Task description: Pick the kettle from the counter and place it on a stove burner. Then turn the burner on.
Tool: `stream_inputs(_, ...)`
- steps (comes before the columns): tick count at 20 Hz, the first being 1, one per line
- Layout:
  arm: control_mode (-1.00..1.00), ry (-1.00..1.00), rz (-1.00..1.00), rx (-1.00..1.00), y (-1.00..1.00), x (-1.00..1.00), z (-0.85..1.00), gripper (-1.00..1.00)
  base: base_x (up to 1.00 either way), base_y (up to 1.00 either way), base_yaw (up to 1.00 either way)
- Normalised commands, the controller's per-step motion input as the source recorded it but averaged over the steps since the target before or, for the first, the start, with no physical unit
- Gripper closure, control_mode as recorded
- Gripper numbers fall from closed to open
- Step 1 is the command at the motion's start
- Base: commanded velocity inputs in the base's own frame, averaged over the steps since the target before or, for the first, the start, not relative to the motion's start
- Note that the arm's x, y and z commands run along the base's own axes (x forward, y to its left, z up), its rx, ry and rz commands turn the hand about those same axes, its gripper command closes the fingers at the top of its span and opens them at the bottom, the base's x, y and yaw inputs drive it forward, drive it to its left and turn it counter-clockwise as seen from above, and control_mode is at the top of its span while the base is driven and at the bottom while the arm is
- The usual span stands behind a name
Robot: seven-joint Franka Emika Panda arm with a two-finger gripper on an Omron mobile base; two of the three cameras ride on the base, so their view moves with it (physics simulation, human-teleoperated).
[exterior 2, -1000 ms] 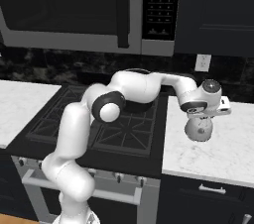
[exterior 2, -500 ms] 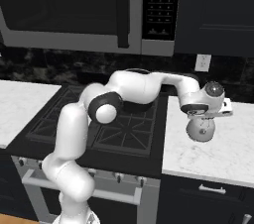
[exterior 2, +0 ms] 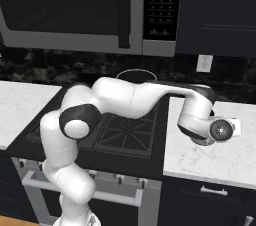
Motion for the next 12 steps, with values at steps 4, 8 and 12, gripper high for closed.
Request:
stream_inputs(4, -1.0, -0.07, 0.0, -0.02, 0.82, -1.0, 1.0, 1.0, 0.0, 0.0, 0.0)
stream_inputs(8, -1.0, 0.0, 0.01, -0.03, 1.0, -1.0, 0.99, 1.0, 0.0, 0.0, 0.0)
stream_inputs(12, -1.0, 0.0, 0.02, -0.01, 1.0, -0.88, 0.64, 1.0, 0.0, 0.0, 0.0)
